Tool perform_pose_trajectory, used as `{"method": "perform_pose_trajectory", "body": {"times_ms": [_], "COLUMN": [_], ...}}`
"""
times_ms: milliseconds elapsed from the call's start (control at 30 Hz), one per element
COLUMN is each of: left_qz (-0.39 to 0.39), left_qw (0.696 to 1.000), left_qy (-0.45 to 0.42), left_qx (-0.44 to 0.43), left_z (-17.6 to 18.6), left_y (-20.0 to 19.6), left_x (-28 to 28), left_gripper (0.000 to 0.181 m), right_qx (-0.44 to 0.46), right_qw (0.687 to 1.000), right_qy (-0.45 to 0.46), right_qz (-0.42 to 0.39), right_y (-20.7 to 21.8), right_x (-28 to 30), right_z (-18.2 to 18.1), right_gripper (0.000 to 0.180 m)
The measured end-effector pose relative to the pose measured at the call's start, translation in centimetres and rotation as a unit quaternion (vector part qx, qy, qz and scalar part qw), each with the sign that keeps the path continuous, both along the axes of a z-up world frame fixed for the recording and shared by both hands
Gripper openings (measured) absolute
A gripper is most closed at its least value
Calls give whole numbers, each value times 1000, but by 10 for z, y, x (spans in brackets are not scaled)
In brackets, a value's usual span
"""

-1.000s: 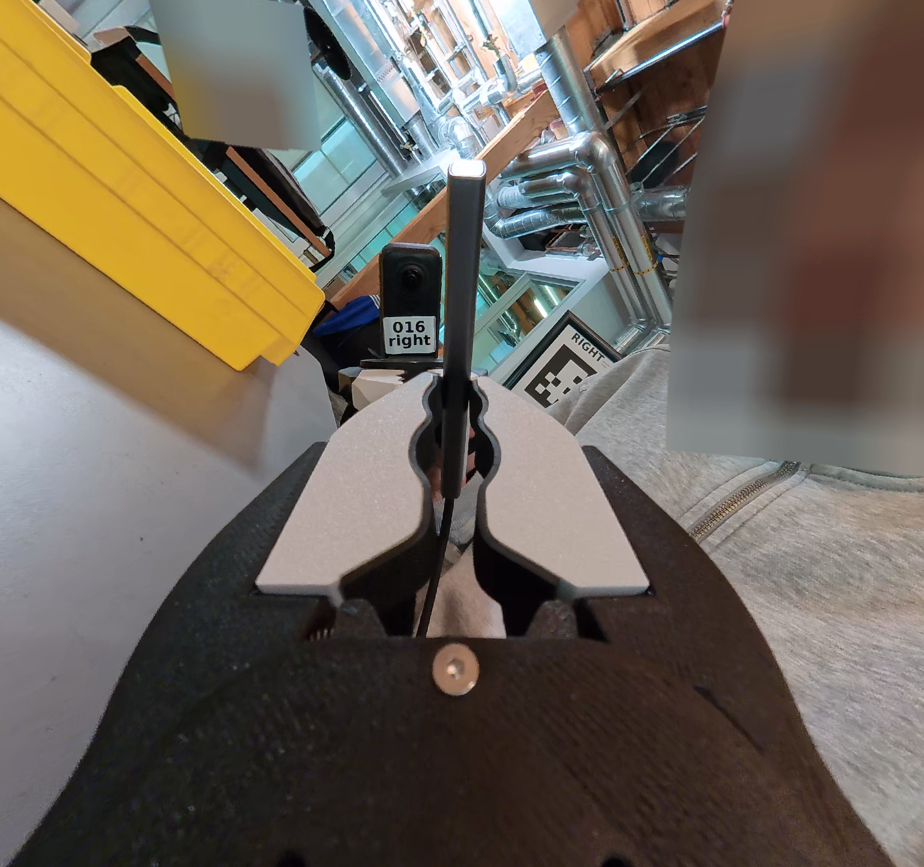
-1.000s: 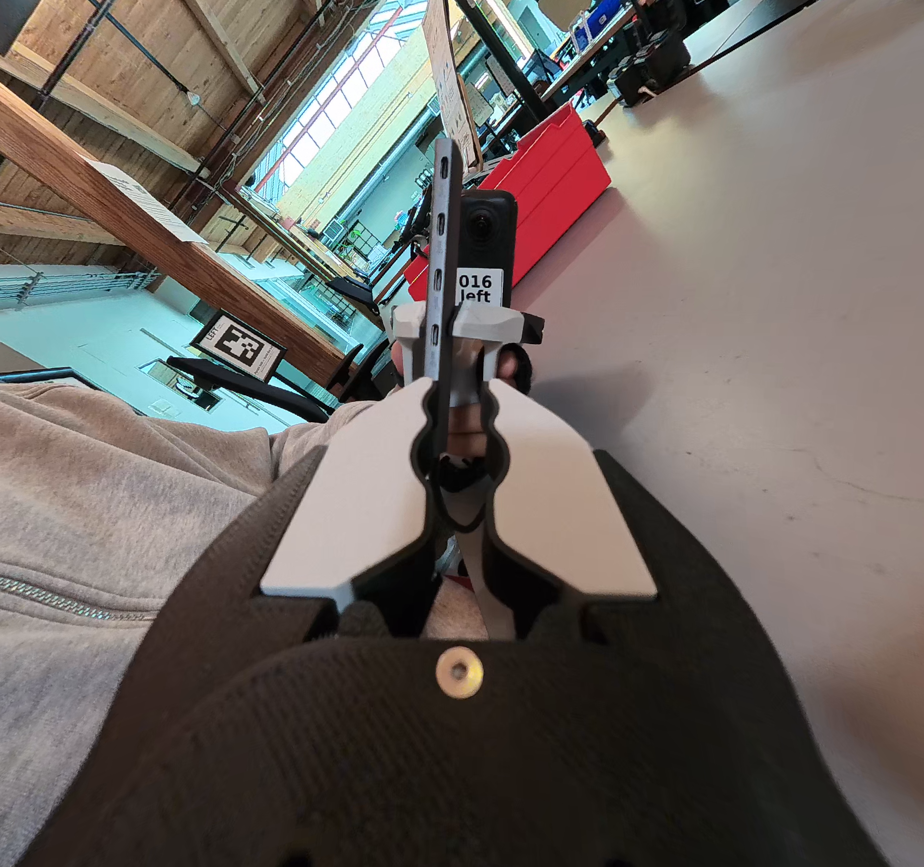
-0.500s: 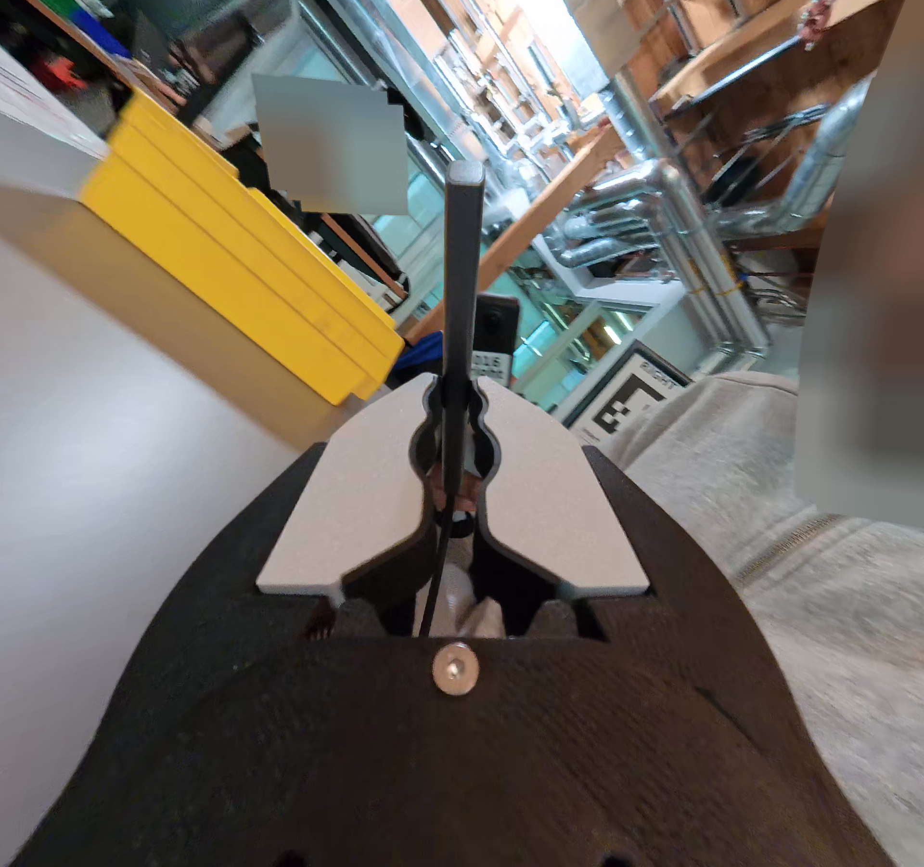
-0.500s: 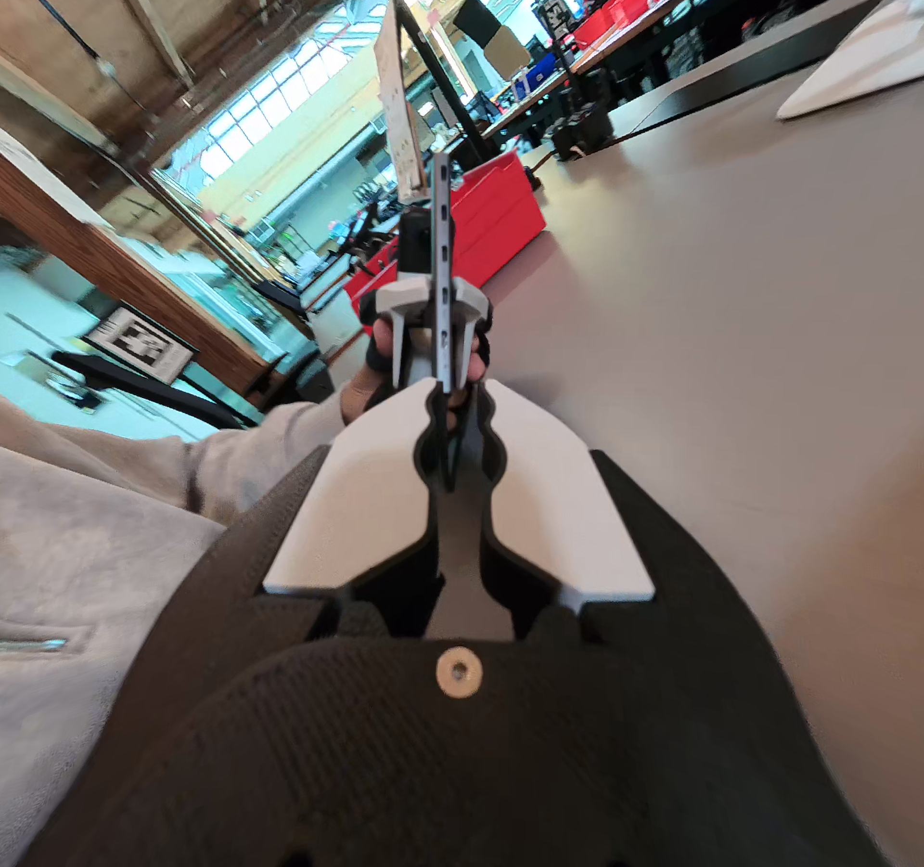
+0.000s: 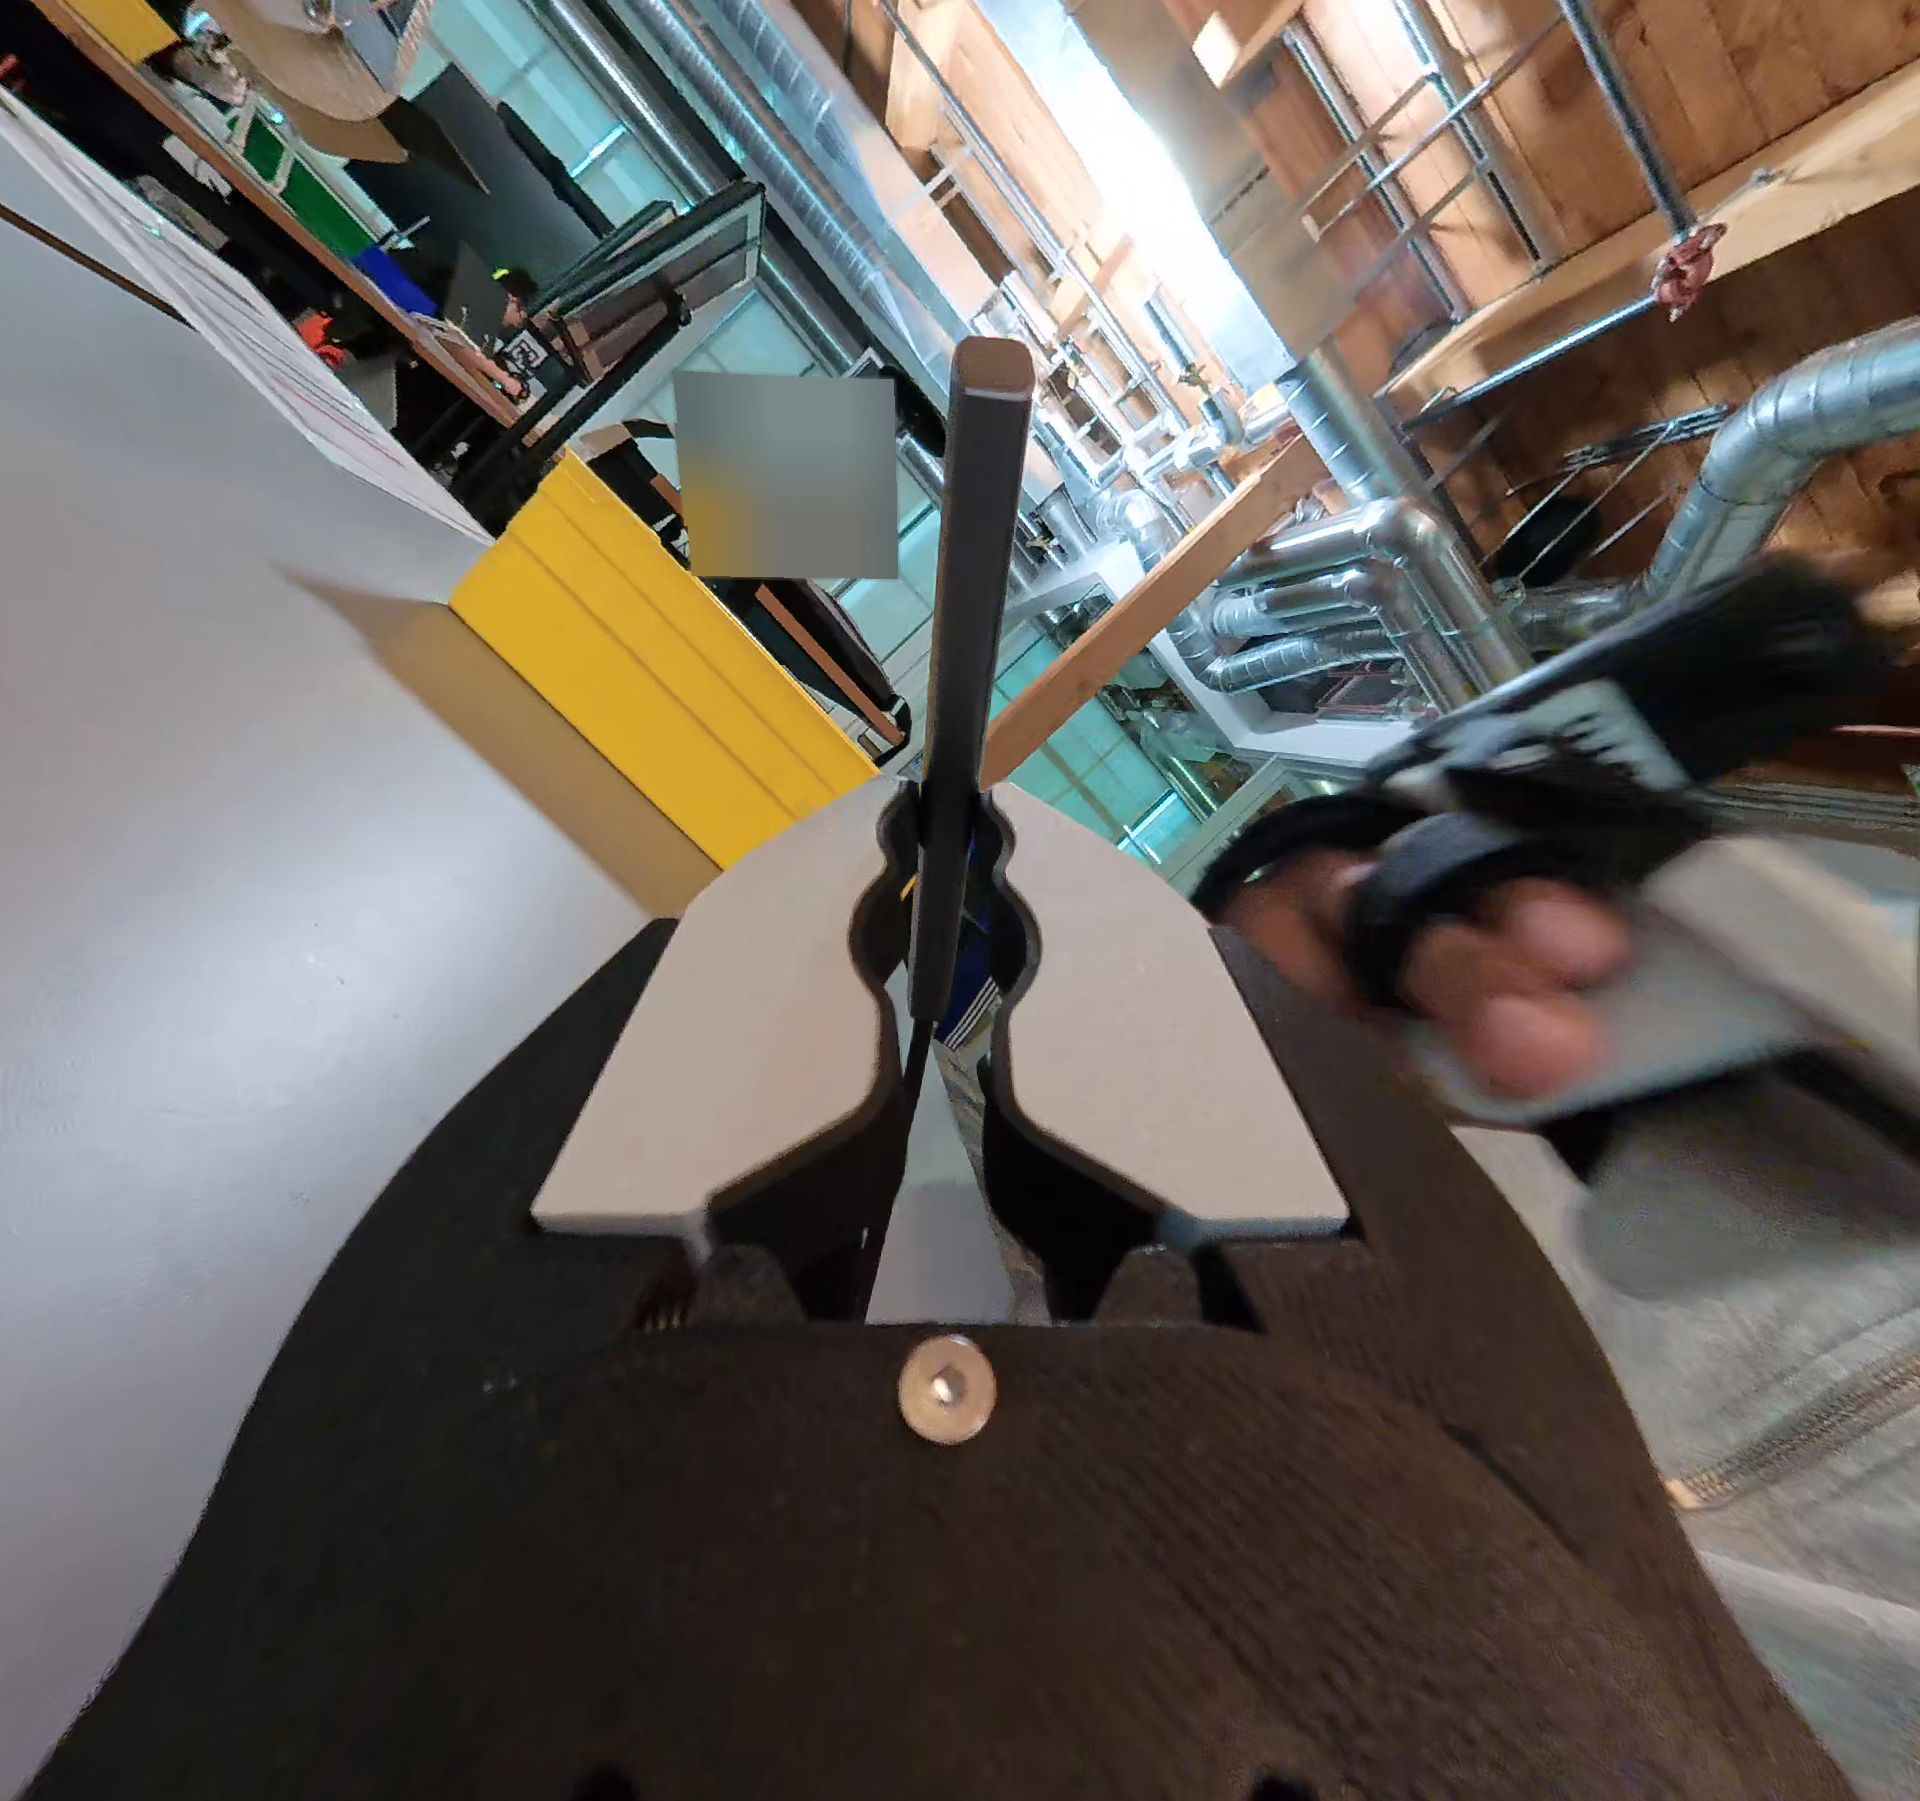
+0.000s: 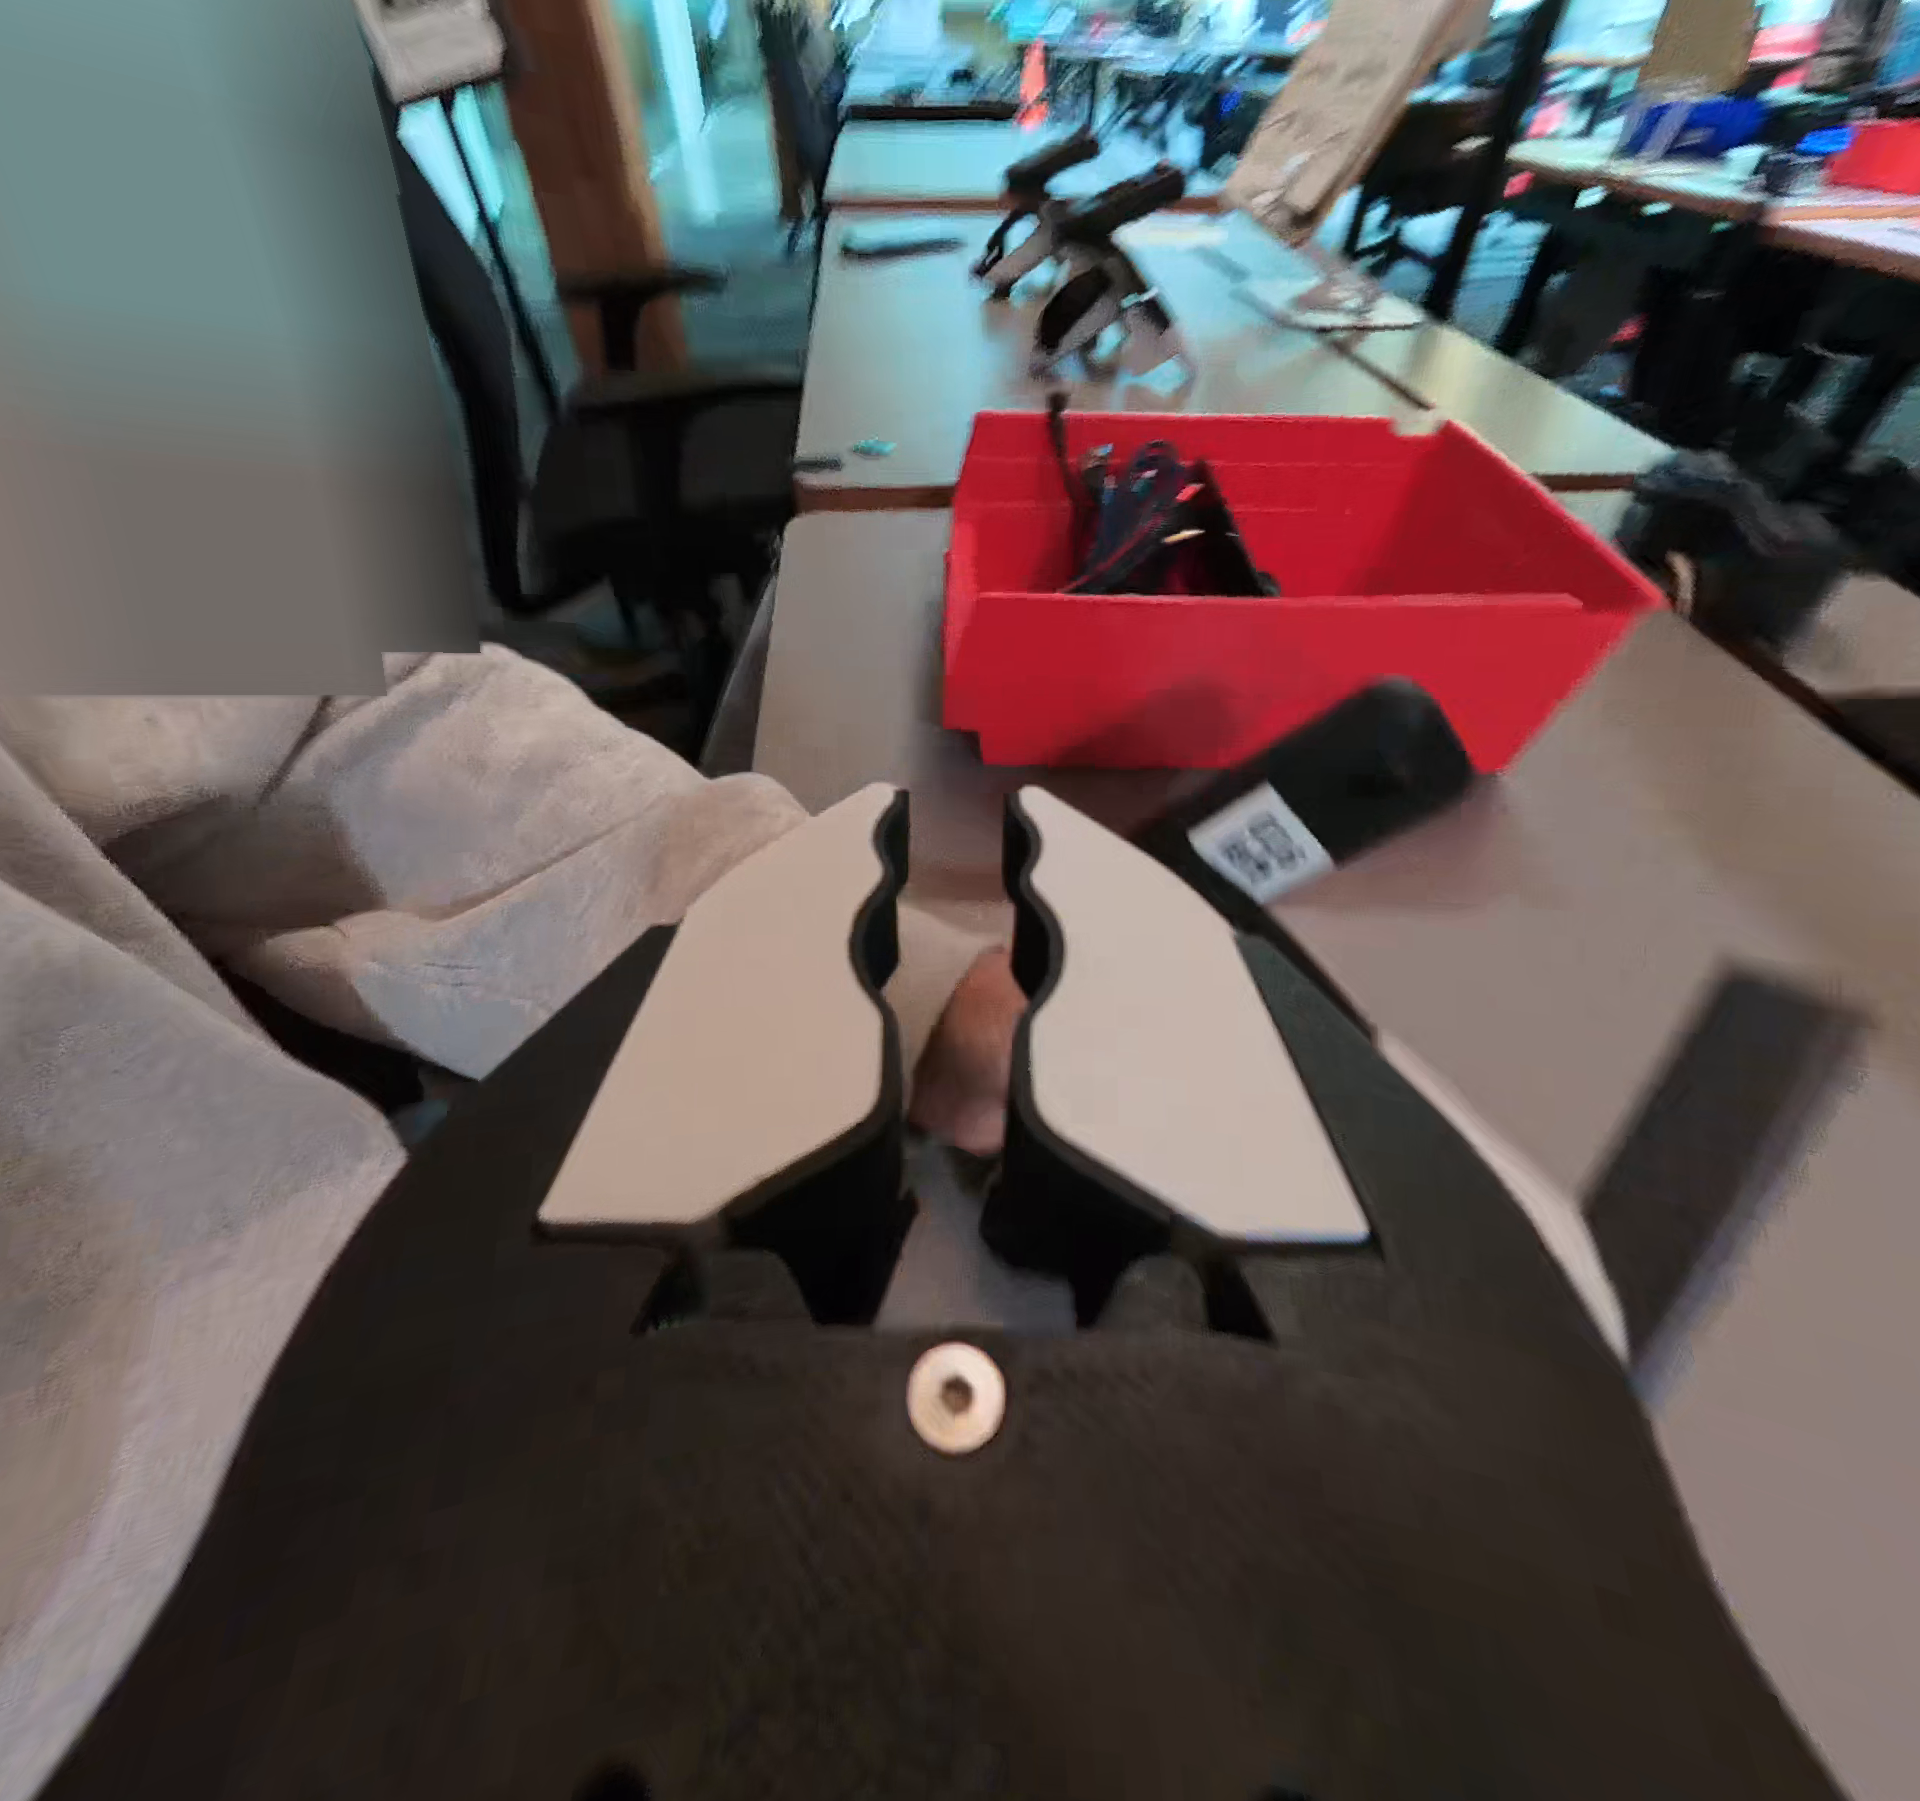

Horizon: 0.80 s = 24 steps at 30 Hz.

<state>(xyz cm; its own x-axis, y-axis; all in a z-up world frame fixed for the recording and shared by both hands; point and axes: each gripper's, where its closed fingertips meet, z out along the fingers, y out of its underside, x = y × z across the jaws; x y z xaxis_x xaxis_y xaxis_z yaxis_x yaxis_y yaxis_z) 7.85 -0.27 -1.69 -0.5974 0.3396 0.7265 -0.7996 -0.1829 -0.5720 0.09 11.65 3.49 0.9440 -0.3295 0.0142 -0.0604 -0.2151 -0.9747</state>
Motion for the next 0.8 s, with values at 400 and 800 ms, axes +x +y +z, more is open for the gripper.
{"method": "perform_pose_trajectory", "body": {"times_ms": [400,800], "left_qz": [13,-3], "left_qw": [999,999], "left_qy": [23,31], "left_qx": [-28,-19], "left_z": [1,-1], "left_y": [7,3], "left_x": [12,8], "left_gripper": [10,10], "right_qx": [-213,-460], "right_qw": [940,886], "right_qy": [-260,-47], "right_qz": [49,19], "right_y": [241,258], "right_x": [108,183], "right_z": [8,-113], "right_gripper": [11,29]}}
